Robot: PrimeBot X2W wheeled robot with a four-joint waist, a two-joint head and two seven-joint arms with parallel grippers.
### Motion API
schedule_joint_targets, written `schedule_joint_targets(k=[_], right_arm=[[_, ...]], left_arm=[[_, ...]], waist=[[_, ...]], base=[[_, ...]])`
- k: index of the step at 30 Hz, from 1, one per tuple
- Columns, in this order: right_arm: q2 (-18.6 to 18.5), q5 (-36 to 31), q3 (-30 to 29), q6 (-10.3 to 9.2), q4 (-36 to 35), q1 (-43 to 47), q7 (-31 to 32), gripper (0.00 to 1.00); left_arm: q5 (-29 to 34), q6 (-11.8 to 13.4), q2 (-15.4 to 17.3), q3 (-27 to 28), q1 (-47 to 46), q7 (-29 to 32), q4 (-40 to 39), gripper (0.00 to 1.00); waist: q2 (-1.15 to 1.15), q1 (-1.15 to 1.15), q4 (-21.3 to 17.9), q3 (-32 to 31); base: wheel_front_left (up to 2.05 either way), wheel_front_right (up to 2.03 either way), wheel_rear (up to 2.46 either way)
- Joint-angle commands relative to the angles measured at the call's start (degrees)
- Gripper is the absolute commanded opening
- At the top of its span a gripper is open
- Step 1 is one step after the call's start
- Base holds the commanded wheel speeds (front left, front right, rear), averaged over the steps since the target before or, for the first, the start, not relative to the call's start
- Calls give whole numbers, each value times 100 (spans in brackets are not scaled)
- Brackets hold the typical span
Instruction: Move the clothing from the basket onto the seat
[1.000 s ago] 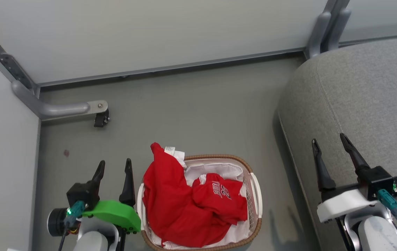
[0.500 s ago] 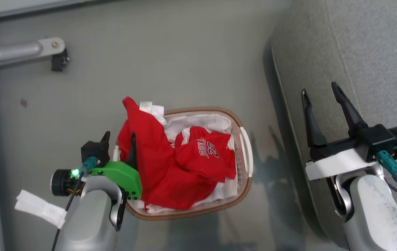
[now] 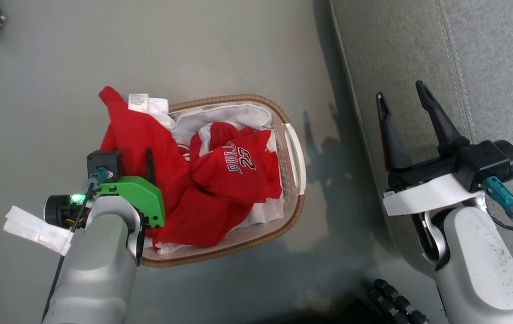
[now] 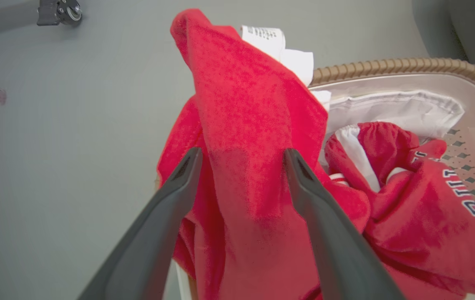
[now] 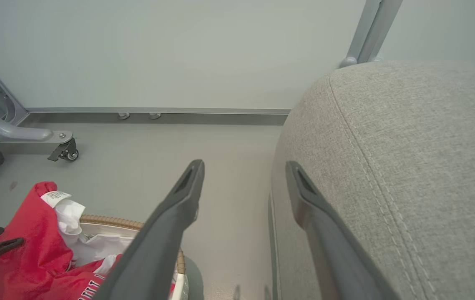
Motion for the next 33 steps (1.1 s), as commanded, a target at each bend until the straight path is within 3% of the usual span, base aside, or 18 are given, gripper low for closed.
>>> schedule_joint_targets(k=[1,9,10,11,12,13,14,24,33], right_arm=[[-15,54,18,0,-18,-92,-28,100],[-15,106,38,0,15,-122,-28,100],[-15,106,38,0,17,-125,-28,100],[-15,110,40,0,25,-128,-28,100],[-15,111,40,0,32,-128,-28,100],[-15,114,43,0,42,-121,-28,100],[-15,115,46,0,51,-109,-28,100],[-17,16,104,0,175,123,-28,100],[-18,-263,-35,0,367,537,-28,100]], left_arm=[[-9,5,71,15,-141,-4,86,100],[-55,-44,47,-80,-262,29,670,100],[-53,-55,40,-100,-263,27,697,87],[-55,-65,34,-117,-264,23,719,51],[-59,-79,28,-131,-264,18,727,34],[-64,-93,17,-150,-254,11,735,8],[-72,-114,7,-168,-236,8,735,0],[39,-191,-30,-392,180,-7,230,0],[219,-246,17,-480,716,-3,-704,0]], waist=[[0,-1,-261,292],[0,-1,-318,354],[0,-1,-317,349],[0,-1,-316,337],[0,-1,-312,323],[0,-1,-307,300],[0,-1,-301,275],[0,-1,-180,-215],[0,-1,87,-1239]], base=[[0,0,0],[0,0,0],[0,0,0],[0,0,0],[0,0,0],[0,0,0],[0,0,0],[0,0,0],[0,0,0]])
